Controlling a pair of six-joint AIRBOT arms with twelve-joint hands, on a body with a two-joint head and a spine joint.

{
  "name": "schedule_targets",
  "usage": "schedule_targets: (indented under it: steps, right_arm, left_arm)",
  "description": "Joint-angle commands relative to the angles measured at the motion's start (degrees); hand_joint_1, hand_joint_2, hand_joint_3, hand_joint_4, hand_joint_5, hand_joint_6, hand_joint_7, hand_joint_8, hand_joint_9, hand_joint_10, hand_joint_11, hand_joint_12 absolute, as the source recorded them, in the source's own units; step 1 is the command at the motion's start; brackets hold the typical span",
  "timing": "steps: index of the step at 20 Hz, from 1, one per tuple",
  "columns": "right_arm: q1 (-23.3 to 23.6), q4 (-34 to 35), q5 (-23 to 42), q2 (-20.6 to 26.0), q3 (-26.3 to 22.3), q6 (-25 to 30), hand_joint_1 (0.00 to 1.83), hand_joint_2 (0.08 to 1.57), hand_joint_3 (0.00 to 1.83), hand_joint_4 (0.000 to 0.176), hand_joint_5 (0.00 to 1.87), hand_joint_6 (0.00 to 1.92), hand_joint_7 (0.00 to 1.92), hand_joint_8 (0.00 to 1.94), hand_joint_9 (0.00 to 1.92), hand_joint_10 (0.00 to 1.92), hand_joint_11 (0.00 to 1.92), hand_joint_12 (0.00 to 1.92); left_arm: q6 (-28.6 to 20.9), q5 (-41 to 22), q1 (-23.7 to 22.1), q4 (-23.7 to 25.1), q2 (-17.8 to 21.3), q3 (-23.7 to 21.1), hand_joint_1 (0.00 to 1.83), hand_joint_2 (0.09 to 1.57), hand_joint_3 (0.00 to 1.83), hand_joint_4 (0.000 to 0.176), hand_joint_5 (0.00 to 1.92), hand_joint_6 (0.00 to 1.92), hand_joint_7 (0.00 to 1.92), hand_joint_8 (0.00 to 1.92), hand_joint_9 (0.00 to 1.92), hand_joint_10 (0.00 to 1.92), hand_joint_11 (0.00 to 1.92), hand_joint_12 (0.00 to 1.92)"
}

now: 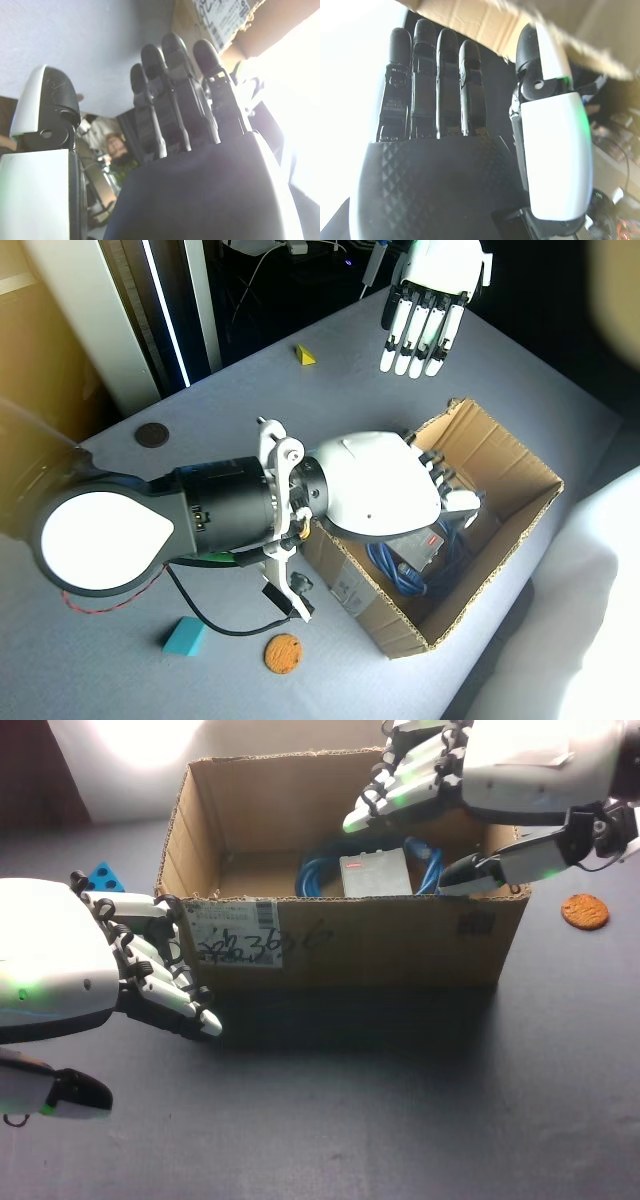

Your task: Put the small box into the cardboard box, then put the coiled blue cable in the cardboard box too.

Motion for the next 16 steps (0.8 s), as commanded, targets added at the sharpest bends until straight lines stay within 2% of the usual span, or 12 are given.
schedule_targets:
  steps: [1,5,9,12,16]
  right_arm:
    - [0.84,2.34,6.25,1.25,0.22,1.76,0.95,1.1,0.0,0.0,0.47,0.0,0.55,0.0,0.6,0.0,0.21,0.98]
    - [1.15,-0.1,10.15,3.43,-1.59,3.5,0.93,1.11,0.0,0.0,0.48,0.0,0.54,0.0,0.59,0.0,0.19,0.97]
    - [2.56,-0.67,10.37,5.37,-4.14,3.83,0.96,1.1,0.0,0.0,0.48,0.0,0.52,0.0,0.55,0.0,0.17,0.97]
    - [2.79,-4.01,10.34,7.36,-7.25,6.49,0.98,1.08,0.0,0.0,0.46,0.0,0.53,0.0,0.57,0.0,0.19,0.94]
    - [2.83,-6.42,9.33,11.53,-13.12,6.86,0.94,1.11,0.0,0.0,0.43,0.0,0.49,0.0,0.52,0.0,0.15,0.92]
  left_arm:
    - [0.22,-2.74,-0.57,-2.53,0.59,0.0,0.97,1.12,0.0,0.0,0.58,0.0,0.68,0.0,0.63,0.01,0.1,0.99]
    - [0.22,-2.77,-0.64,-2.54,0.6,-0.13,0.97,1.12,0.0,0.0,0.58,0.0,0.68,0.0,0.63,0.01,0.09,0.99]
    - [0.22,-2.77,-0.65,-2.54,0.61,-0.31,0.96,1.13,0.0,0.0,0.58,0.01,0.68,0.0,0.64,0.01,0.1,1.0]
    - [0.23,-2.77,-0.68,-2.55,0.63,-0.48,0.97,1.13,0.0,0.0,0.58,0.01,0.66,0.0,0.63,0.0,0.09,0.99]
    - [0.23,-2.77,-0.76,-2.55,0.68,-0.6,0.93,1.15,0.01,0.0,0.56,0.0,0.66,0.0,0.61,0.0,0.07,0.98]
